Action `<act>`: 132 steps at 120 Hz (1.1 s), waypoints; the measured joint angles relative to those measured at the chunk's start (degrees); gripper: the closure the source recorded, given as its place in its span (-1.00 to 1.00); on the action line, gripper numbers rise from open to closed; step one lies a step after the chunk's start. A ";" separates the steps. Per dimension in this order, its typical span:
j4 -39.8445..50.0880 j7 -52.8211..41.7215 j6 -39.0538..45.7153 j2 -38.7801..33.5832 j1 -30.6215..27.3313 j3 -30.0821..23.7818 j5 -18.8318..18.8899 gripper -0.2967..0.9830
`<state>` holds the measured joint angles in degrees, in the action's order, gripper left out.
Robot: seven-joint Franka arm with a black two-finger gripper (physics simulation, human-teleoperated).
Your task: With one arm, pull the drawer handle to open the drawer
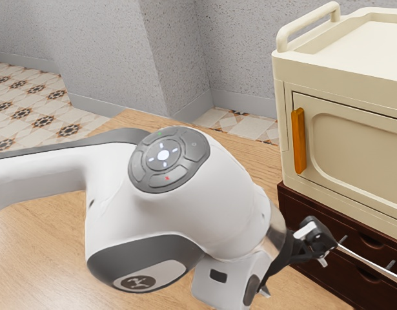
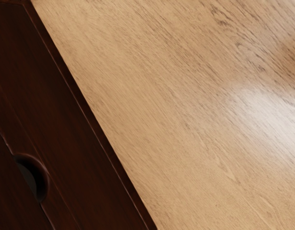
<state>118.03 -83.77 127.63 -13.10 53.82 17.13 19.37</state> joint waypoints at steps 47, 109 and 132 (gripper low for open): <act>-7.14 1.57 2.84 6.08 0.81 -0.17 -0.37 -0.54; -7.53 2.64 4.32 8.91 0.19 0.15 -0.35 -0.54; -7.53 2.85 4.99 10.11 0.45 0.91 -0.14 -0.54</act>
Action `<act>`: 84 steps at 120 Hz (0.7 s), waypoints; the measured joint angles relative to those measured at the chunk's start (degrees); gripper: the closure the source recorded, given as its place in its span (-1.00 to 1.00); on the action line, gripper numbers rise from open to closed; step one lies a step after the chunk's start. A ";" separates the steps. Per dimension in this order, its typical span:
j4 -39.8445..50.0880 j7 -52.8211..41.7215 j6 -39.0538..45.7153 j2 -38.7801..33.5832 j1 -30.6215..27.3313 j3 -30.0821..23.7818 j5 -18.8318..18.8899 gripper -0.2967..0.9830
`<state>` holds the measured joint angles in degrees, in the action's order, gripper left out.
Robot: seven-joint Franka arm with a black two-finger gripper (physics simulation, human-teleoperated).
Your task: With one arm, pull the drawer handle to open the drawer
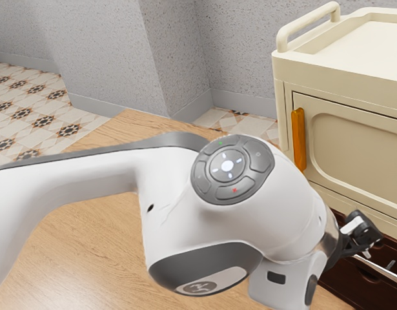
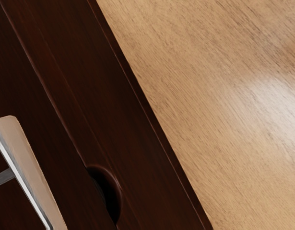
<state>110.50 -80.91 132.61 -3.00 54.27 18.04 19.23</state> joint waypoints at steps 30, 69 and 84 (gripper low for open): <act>0.00 0.20 1.30 1.47 -0.83 1.00 0.13 -0.54; 0.09 0.39 2.57 3.79 -1.80 1.02 0.37 -0.57; 0.11 0.44 2.83 4.12 -1.17 1.45 0.35 -0.53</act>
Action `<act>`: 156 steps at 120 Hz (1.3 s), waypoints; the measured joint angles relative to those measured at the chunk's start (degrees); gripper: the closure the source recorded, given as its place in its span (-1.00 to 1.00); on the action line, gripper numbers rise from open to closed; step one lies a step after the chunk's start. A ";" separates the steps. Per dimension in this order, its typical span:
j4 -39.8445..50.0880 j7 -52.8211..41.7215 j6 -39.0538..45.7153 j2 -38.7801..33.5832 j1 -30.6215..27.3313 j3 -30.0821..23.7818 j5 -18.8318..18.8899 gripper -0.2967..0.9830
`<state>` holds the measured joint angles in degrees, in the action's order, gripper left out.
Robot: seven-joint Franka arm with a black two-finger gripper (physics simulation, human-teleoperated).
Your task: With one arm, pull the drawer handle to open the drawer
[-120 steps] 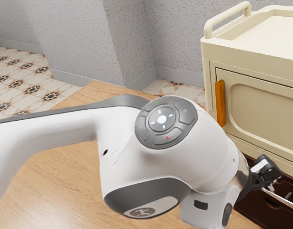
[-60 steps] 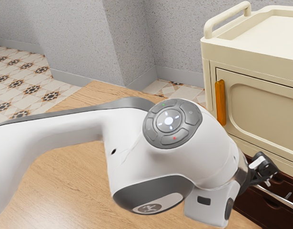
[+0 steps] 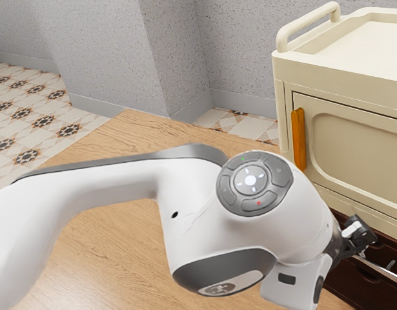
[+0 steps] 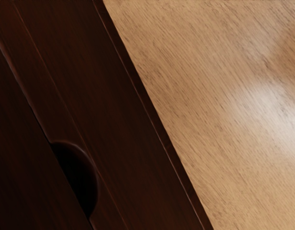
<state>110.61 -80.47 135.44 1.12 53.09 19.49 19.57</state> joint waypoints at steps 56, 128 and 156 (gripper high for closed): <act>5.28 0.10 0.20 -4.54 2.29 1.08 0.00 -0.58; 12.02 0.03 -0.54 -10.89 -17.18 -18.25 1.00 -0.40; 14.96 0.00 -1.55 -14.05 -17.42 -19.31 0.81 -0.44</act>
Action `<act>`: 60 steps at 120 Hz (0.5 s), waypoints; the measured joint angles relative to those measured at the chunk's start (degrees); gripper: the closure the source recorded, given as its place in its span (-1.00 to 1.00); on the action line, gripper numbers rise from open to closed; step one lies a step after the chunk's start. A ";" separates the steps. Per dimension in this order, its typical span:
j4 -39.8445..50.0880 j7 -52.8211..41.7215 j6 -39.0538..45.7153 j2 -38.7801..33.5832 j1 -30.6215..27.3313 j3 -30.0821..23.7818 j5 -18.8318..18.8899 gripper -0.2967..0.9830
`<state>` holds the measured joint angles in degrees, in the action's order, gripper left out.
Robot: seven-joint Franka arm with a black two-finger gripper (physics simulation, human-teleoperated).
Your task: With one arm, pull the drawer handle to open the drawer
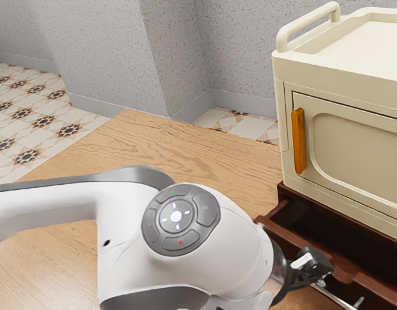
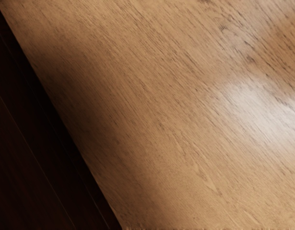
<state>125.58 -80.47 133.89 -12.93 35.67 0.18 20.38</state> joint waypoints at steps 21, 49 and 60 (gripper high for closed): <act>-0.42 -0.02 -4.94 -0.91 1.09 -0.17 -0.51 -0.50; 0.97 -0.04 -8.99 -4.45 3.14 -0.16 -1.13 -0.26; 1.74 -0.04 -9.85 -5.48 3.70 -0.07 -1.25 -0.36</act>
<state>127.32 -80.51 124.05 -18.41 39.38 0.11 19.13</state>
